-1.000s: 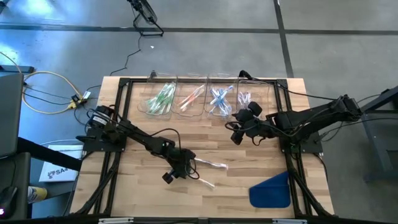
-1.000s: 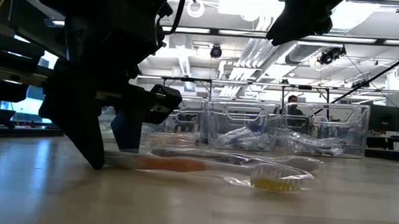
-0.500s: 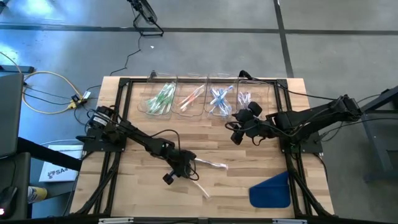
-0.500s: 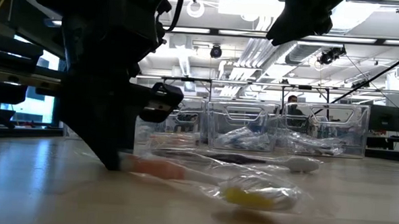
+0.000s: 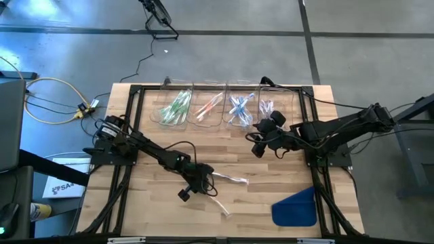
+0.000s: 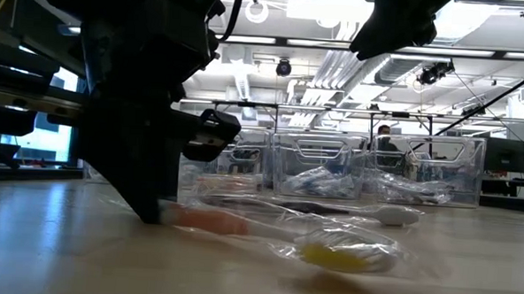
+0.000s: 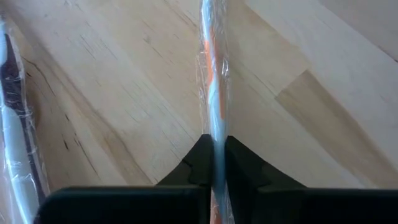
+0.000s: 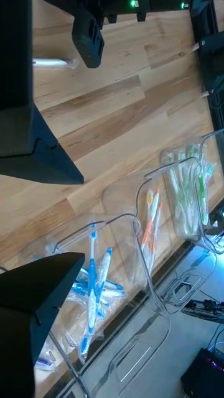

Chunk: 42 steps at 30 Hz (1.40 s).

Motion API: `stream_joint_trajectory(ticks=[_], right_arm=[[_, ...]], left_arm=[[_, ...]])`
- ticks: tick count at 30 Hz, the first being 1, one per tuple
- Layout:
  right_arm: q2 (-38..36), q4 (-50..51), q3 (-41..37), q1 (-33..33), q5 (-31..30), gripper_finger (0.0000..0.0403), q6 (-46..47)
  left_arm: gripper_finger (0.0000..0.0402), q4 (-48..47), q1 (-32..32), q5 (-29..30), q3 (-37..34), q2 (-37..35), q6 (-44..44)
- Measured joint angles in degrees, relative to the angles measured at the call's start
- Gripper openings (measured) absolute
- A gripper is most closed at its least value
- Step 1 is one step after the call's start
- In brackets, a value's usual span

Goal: Pick & Place Toothbrushes
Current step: Put the orange toothbrush into the middle left transparent bin

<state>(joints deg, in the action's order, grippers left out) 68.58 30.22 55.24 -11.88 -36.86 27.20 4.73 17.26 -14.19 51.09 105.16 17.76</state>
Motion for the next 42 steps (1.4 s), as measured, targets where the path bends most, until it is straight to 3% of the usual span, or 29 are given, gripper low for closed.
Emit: stream_joint_trajectory(ticks=[9,16,20,28,33,42], right_arm=[[0.0,0.0,0.0,0.0,0.0,0.0183,0.0],[0.0,0.0,0.0,0.0,3.8,0.0183,0.2],[0.0,0.2,0.0,0.0,5.4,0.0183,0.0],[0.0,4.2,0.0,0.0,5.4,0.0183,0.0],[0.0,5.7,0.0,0.0,2.4,0.0183,0.0],[0.0,5.4,0.0,0.0,2.3,0.0183,0.2]], left_arm=[[0.0031,1.9,0.0,1.2,-0.1,0.1,0.2],[0.0014,2.6,-0.4,8.4,-0.1,-0.5,1.9],[0.0014,0.4,-2.5,9.3,-0.2,-2.6,1.6],[0.0014,-10.5,-6.8,7.8,-0.2,-13.7,1.9],[0.0015,-11.9,-11.1,8.9,-0.2,-22.8,3.0],[0.0016,-10.1,-20.7,26.3,0.0,-37.9,4.4]])
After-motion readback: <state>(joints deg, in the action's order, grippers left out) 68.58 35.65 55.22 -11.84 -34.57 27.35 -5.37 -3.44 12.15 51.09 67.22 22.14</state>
